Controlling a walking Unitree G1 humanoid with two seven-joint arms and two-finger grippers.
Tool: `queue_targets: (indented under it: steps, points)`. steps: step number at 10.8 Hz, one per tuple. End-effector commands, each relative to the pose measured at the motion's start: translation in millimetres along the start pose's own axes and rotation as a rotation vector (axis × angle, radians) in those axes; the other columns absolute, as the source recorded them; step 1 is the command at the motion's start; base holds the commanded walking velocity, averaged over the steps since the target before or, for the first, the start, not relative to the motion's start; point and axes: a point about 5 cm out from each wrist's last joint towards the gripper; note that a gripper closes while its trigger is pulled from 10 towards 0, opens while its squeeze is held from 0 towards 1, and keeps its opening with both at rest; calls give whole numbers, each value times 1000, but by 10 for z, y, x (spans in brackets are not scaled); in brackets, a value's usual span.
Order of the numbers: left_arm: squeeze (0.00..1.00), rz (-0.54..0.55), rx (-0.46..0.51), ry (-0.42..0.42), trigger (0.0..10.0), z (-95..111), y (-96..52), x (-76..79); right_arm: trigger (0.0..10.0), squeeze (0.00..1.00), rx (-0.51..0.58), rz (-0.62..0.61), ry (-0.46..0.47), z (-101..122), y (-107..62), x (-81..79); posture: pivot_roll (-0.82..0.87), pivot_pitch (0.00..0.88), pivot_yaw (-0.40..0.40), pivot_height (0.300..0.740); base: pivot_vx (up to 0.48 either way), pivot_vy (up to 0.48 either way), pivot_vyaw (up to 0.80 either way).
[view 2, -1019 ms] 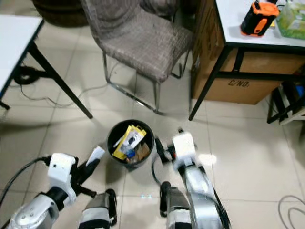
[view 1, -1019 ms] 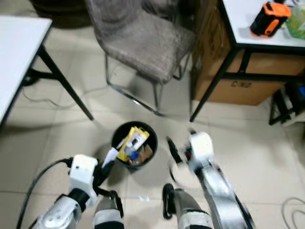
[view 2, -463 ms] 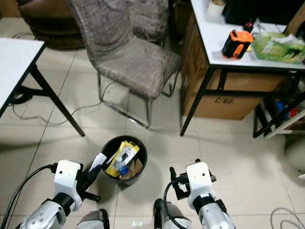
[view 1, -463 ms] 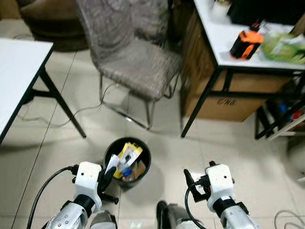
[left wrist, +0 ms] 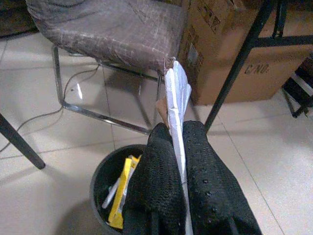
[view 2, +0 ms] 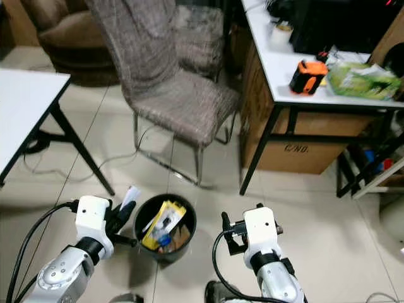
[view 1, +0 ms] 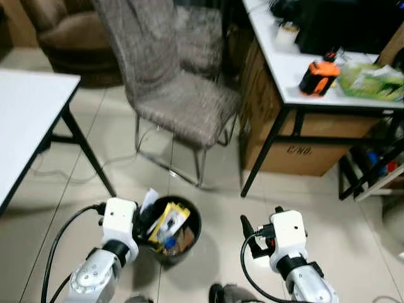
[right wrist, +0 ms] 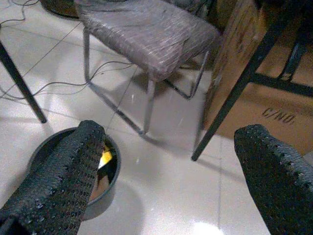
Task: Picking trash to rubbish bin
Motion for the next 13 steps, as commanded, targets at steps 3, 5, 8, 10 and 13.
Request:
queue_targets:
  steps: [3,5,8,10,13]
  points:
    - [0,67,77,16,10000,131,121,-38,10000,0,51,19,-18,130,159,13,-81,1,-57,740,0,0,0]
    - [0,95,54,20,10000,50,172,-83,10000,0,-44,73,-23,-30,168,36,-43,0,-108,740,0,0,0]
    - [0,108,39,11,10000,-1,127,-105,10000,0,-71,46,21,-91,156,11,-41,0,-125,740,0,0,0]
    - [0,77,93,7,10000,100,218,-23,10000,0,-62,67,-13,-65,179,42,-61,0,-103,740,0,0,0]
    - [0,19,118,66,10000,174,225,50,10000,0,-54,40,38,-56,174,42,-53,0,-73,740,0,0,0]
Point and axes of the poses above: a point about 5 cm out from each wrist's last joint towards the gripper, its own y axis pointing out of the wrist towards the gripper, its own z axis along the axis of the wrist's last joint, x = y × z, and after that the axes turned 9 degrees about y, right-handed
